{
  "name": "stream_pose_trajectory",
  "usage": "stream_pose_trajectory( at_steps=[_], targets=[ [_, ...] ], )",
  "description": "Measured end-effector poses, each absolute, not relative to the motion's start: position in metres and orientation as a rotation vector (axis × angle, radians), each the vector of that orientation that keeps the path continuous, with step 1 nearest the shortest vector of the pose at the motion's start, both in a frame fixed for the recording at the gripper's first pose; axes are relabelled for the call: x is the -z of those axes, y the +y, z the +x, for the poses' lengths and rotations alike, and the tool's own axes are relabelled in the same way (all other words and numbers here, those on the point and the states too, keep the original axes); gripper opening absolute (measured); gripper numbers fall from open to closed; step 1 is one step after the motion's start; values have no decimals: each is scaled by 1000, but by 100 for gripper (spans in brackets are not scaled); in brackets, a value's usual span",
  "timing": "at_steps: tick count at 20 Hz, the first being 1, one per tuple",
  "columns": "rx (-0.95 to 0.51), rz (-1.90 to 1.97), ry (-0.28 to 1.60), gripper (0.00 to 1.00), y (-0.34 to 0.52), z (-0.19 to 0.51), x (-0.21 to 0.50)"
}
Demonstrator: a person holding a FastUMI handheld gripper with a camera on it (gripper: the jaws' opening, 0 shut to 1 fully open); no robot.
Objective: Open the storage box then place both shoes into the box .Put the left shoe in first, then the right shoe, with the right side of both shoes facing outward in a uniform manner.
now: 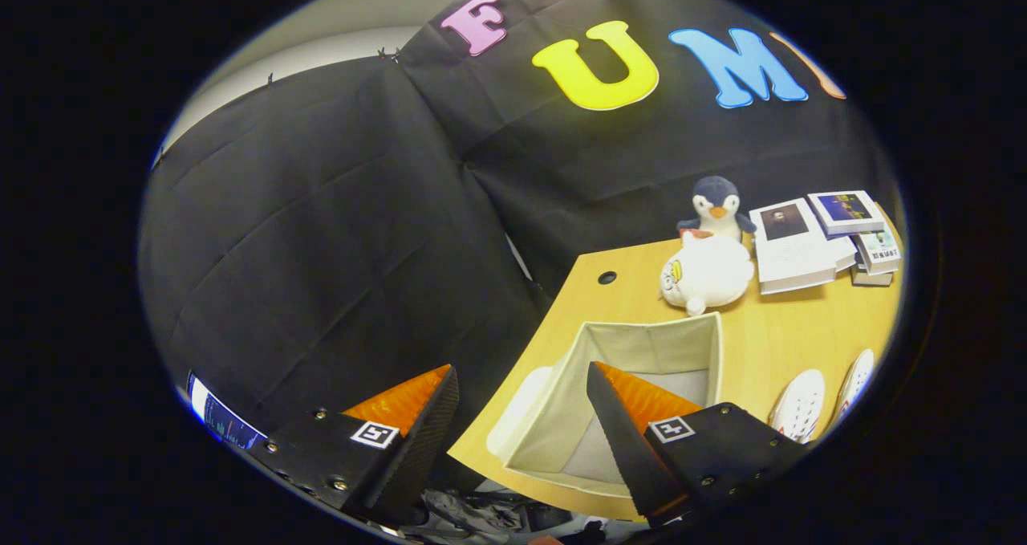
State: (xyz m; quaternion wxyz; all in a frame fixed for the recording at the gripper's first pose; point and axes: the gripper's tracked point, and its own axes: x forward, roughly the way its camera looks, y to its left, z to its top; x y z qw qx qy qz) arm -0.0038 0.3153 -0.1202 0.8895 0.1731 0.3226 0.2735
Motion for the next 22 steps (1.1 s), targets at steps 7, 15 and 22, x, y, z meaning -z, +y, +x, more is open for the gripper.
stream_pose_trajectory(
  at_steps=[7, 15, 22],
  targets=[
    [-439, 321, 647, 98, 229, 12, 130],
    [-303, 240, 659, 98, 138, 22, 160],
    [-215, 205, 726, 98, 84, 14, 209]
  ],
)
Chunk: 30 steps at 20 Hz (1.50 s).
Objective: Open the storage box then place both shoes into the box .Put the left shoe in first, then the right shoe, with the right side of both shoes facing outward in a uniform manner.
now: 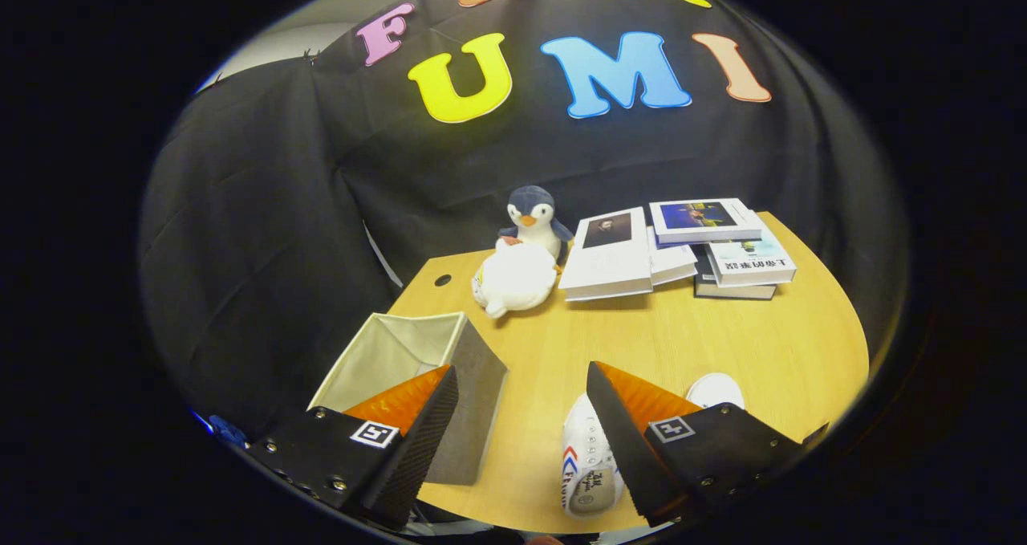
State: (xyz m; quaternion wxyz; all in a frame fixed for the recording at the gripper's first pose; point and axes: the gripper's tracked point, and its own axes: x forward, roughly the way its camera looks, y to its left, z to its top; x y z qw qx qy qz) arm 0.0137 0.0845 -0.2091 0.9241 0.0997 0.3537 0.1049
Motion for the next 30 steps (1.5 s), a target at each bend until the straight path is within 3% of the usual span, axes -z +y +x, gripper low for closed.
stream_pose_trajectory(
  at_steps=[17, 30],
  targets=[
    [-106, 169, 978, 98, 22, -14, 339],
    [-76, 149, 1170, 97, 9, -48, 388]
  ],
)
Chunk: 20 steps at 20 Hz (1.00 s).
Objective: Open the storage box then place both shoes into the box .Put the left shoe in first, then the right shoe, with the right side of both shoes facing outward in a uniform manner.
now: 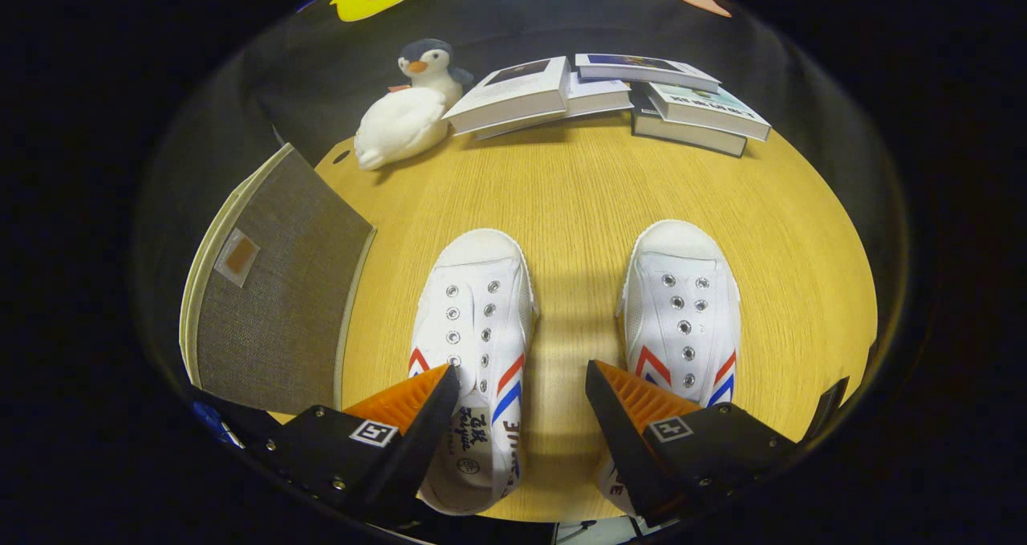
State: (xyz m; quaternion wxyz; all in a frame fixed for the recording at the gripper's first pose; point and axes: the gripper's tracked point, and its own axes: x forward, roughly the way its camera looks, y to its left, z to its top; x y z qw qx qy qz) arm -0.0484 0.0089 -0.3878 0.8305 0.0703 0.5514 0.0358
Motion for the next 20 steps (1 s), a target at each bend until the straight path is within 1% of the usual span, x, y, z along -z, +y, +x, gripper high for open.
stream_pose_trajectory(
  at_steps=[1, 2, 3, 4, 6, 8, 10, 11, 14, 15, 16, 20],
  targets=[
    [-77, 146, 1183, 97, 9, -49, 390],
    [-82, 159, 1192, 95, 11, -50, 392],
    [-79, 176, 1199, 90, 12, -51, 394],
    [-86, 213, 1205, 90, 15, -51, 393],
    [-84, 286, 1226, 76, 19, -53, 395],
    [-91, 332, 1240, 74, 20, -53, 393],
    [-48, 377, 1251, 39, 24, -50, 404],
    [-48, 385, 1250, 21, 21, -53, 395],
    [-63, 362, 1265, 21, 23, -55, 395],
    [-26, 380, 1247, 21, 19, -51, 385],
    [-36, 393, 1261, 2, 23, -53, 401],
    [-45, 483, 1250, 2, 30, -55, 387]
  ],
)
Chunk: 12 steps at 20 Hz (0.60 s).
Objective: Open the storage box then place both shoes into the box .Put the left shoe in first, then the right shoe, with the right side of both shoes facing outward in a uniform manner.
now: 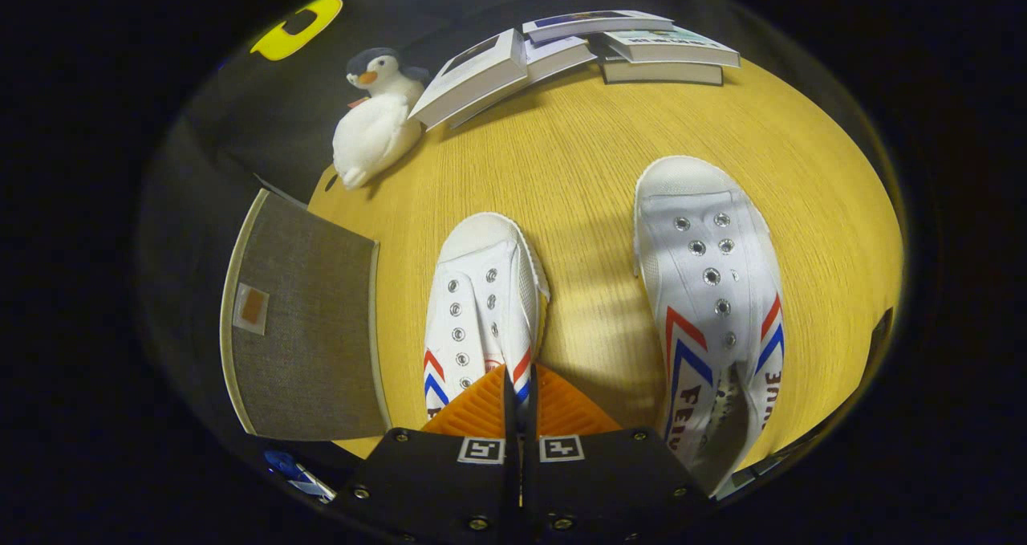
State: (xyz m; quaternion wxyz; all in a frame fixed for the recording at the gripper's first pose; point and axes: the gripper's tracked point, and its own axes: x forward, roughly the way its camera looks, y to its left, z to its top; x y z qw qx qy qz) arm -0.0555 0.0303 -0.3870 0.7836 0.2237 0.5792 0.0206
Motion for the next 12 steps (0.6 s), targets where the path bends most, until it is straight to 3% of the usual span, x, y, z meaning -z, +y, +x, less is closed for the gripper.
stream_pose_trajectory(
  at_steps=[12],
  targets=[
    [-159, 624, 1130, 1, 64, -31, 302]
  ],
)
